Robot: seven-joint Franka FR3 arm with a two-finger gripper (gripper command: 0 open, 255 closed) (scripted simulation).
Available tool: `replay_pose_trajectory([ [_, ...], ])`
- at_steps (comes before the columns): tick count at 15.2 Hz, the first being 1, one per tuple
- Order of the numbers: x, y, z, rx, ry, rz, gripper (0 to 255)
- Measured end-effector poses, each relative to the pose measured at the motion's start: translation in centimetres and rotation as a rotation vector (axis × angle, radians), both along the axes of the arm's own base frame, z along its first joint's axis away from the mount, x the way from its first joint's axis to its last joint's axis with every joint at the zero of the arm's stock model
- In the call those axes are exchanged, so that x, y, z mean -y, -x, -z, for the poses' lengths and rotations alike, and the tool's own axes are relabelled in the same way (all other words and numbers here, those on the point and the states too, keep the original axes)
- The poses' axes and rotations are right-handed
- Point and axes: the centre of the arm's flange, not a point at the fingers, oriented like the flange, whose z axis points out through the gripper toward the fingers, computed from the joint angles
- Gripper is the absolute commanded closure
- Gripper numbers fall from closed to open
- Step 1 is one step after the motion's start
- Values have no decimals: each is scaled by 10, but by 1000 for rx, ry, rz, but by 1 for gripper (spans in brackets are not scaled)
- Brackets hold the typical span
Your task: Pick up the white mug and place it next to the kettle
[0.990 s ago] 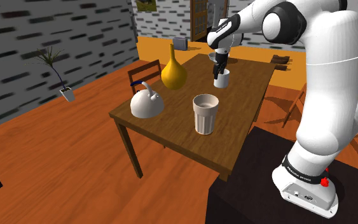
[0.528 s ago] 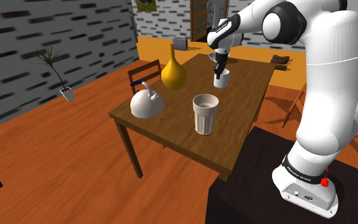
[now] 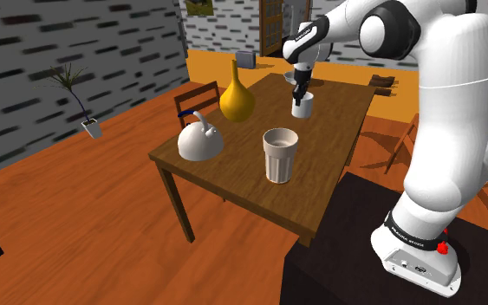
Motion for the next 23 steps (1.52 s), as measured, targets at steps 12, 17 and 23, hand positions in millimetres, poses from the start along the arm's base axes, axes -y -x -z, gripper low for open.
replay_pose_trajectory([
  [12, 0, -1, -63, 0, 0, 0, 255],
  [17, 0, -1, -89, 0, 0, 0, 255],
  [23, 0, 0, -120, 0, 0, 0, 255],
])
